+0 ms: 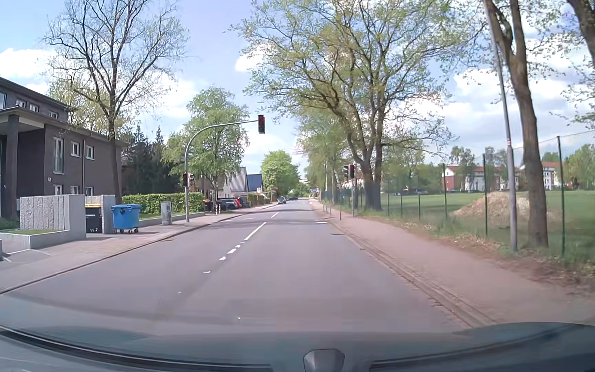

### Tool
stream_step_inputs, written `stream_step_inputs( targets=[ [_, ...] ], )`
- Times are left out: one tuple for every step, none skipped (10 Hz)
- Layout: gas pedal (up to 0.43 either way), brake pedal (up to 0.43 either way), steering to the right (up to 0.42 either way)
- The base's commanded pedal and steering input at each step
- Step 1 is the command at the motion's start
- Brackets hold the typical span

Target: Follow the waypoints while adhering to traffic rules and regulations

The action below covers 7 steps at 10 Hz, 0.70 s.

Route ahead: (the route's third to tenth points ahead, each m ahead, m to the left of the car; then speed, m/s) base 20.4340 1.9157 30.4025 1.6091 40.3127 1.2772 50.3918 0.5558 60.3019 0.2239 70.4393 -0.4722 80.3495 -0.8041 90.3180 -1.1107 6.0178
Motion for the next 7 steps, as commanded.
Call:
stream_step_inputs(
  targets=[
    [0.110, 0.000, 0.006],
    [0.110, 0.000, 0.001],
    [0.110, 0.000, -0.002],
    [0.110, 0.000, -0.004],
    [0.110, 0.000, -0.004],
    [0.110, 0.000, -0.005],
    [0.110, 0.000, -0.004]
  ],
)
